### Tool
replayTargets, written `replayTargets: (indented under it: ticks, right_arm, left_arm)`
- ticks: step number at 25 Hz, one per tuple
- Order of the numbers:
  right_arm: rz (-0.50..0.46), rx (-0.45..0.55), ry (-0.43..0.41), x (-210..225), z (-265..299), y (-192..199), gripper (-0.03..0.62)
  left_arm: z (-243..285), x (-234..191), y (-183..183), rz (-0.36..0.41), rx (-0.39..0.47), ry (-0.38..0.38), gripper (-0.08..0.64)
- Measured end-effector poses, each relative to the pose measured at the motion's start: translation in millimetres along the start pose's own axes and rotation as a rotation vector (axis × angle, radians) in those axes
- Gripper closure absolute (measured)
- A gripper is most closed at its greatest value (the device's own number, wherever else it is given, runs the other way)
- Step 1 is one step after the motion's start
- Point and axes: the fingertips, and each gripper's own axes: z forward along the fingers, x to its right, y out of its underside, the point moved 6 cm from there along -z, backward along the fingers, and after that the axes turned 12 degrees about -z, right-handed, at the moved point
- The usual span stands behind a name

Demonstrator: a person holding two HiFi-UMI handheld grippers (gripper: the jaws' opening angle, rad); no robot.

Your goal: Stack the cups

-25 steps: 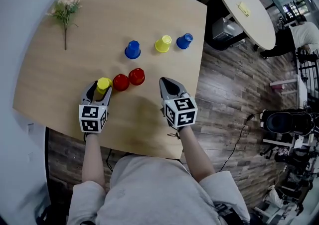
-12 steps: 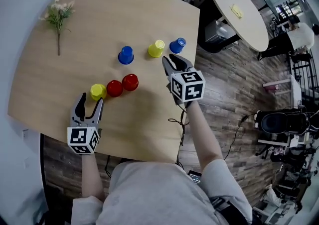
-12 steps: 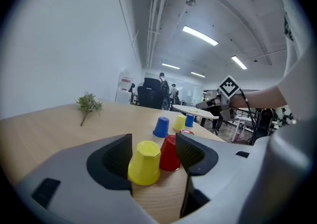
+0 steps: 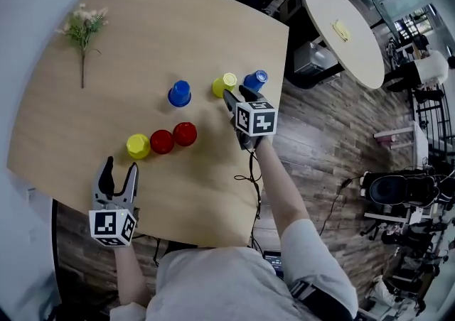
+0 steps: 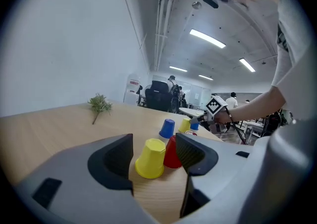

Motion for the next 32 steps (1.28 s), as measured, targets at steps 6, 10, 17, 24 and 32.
replayTargets:
  ticks: [6, 10, 17, 24, 32]
  right_arm:
    - [-0.002, -0.014, 0.025, 4, 28, 10, 0.353]
    - [-0.013, 0.007, 0.05, 5, 32, 7, 0.367]
    - [-0.052, 0.068, 0.006, -15, 9, -12, 0.373]
    - [-0.148, 0.192, -0.145, -76, -43, -50, 0.373]
    - [-0.216, 0.248, -0.314, -156, -70, -74, 0.373]
  left_arm:
    - [-4, -3, 7, -0.012, -0.025, -0.028, 0.299]
    - [-5, -7, 6, -0.01, -0.024, -0.05, 0.299]
    - [8, -5, -3, -0.002, -0.014, -0.034, 0.299]
    - [15, 6, -6, 0.024, -0.023, 0.015, 0.299]
    - [3, 6, -7, 0.037, -0.012, 0.017, 0.435]
